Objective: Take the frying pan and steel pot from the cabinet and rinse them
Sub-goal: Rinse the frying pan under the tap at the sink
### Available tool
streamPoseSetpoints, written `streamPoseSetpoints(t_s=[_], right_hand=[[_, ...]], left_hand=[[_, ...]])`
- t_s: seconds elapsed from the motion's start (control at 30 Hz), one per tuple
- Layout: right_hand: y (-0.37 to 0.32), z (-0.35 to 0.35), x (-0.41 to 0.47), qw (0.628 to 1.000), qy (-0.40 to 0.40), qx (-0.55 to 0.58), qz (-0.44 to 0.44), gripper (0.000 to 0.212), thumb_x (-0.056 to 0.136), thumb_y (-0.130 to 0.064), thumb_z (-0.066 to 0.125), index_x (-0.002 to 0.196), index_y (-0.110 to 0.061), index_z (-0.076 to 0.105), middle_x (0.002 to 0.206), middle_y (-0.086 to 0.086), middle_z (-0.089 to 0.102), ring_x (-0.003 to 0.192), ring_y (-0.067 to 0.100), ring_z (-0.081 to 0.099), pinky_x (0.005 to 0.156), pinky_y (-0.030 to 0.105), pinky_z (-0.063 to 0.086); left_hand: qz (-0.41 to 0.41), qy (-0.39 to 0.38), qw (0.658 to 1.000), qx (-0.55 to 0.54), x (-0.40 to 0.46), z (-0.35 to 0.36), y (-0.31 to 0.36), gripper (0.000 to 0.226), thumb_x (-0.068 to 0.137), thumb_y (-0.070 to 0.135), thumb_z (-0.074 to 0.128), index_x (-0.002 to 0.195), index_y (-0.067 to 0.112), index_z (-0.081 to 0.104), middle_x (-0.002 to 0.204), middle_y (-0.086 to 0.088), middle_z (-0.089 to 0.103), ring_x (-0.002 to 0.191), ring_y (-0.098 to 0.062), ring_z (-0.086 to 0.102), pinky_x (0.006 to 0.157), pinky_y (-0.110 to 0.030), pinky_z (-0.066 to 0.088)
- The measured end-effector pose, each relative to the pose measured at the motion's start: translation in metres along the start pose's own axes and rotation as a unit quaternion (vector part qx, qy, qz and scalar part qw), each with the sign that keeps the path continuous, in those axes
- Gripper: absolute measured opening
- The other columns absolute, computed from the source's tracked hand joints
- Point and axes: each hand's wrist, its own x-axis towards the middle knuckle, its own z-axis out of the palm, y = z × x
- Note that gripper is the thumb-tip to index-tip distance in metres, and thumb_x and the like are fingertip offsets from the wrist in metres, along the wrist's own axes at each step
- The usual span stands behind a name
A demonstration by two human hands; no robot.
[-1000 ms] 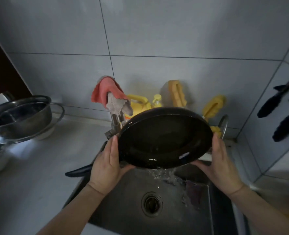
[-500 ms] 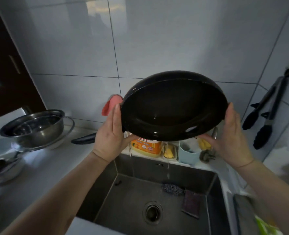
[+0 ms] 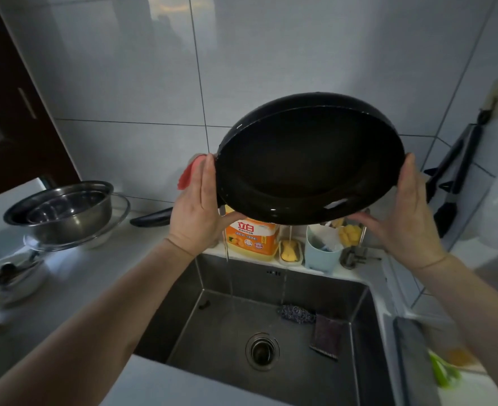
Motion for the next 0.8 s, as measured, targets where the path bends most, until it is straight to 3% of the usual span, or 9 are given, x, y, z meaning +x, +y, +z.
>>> streamPoseSetpoints(t_s=[0.13, 0.3, 0.43, 0.53, 0.63, 0.8], right_hand=[[0.002, -0.004, 0.002, 1.0, 0.0, -0.011, 0.002, 0.137, 0.068, -0.021, 0.087, 0.15, -0.035, -0.022, 0.139, 0.036, 0.036, 0.128, 0.038, 0.038, 0.1, 0.047, 0.038], [0.002, -0.011, 0.006, 1.0, 0.01, -0.026, -0.011, 0.133, 0.07, -0.023, 0.084, 0.15, -0.034, -0.022, 0.136, 0.032, 0.035, 0.123, 0.039, 0.04, 0.095, 0.055, 0.046], [0.003, -0.016, 0.011, 1.0, 0.019, -0.022, -0.011, 0.127, 0.073, -0.029, 0.079, 0.15, -0.035, -0.023, 0.136, 0.029, 0.034, 0.122, 0.037, 0.04, 0.093, 0.052, 0.046], [0.002, -0.02, 0.018, 1.0, 0.021, -0.012, -0.004, 0.127, 0.074, -0.028, 0.079, 0.149, -0.038, -0.023, 0.138, 0.022, 0.031, 0.124, 0.034, 0.038, 0.094, 0.049, 0.044], [0.001, -0.023, 0.024, 1.0, 0.027, -0.001, 0.007, 0.123, 0.075, -0.031, 0.076, 0.149, -0.039, -0.021, 0.139, 0.016, 0.027, 0.126, 0.032, 0.035, 0.097, 0.047, 0.04], [-0.001, -0.026, 0.038, 0.998, 0.022, 0.016, 0.06, 0.113, 0.073, -0.023, 0.085, 0.143, -0.008, -0.002, 0.142, 0.036, 0.031, 0.129, 0.021, 0.032, 0.098, 0.043, 0.035]], left_hand=[[-0.021, -0.002, 1.0, 0.003, 0.003, -0.001, 0.001, 0.112, 0.064, 0.053, 0.082, 0.142, 0.007, 0.015, 0.134, -0.015, 0.032, 0.093, -0.036, 0.064, 0.067, -0.037, 0.056], [-0.019, 0.0, 1.0, -0.003, 0.01, -0.001, 0.001, 0.108, 0.068, 0.058, 0.076, 0.142, 0.009, 0.015, 0.135, -0.015, 0.032, 0.101, -0.038, 0.062, 0.071, -0.042, 0.057], [-0.023, -0.002, 1.0, -0.008, 0.017, -0.002, 0.004, 0.106, 0.07, 0.059, 0.073, 0.142, 0.006, 0.016, 0.134, -0.025, 0.042, 0.102, -0.04, 0.062, 0.072, -0.046, 0.058], [-0.013, 0.005, 1.0, -0.018, 0.026, -0.006, 0.005, 0.103, 0.072, 0.063, 0.066, 0.141, 0.005, 0.016, 0.134, -0.028, 0.043, 0.102, -0.04, 0.062, 0.074, -0.045, 0.057], [-0.012, 0.012, 0.999, -0.029, 0.035, -0.012, 0.005, 0.105, 0.069, 0.058, 0.074, 0.139, 0.004, 0.017, 0.132, -0.03, 0.043, 0.09, -0.035, 0.064, 0.068, -0.038, 0.056], [-0.018, 0.015, 0.999, -0.035, 0.047, -0.017, 0.008, 0.11, 0.065, 0.045, 0.084, 0.138, 0.002, 0.015, 0.132, -0.035, 0.044, 0.081, -0.034, 0.065, 0.067, -0.034, 0.054]])
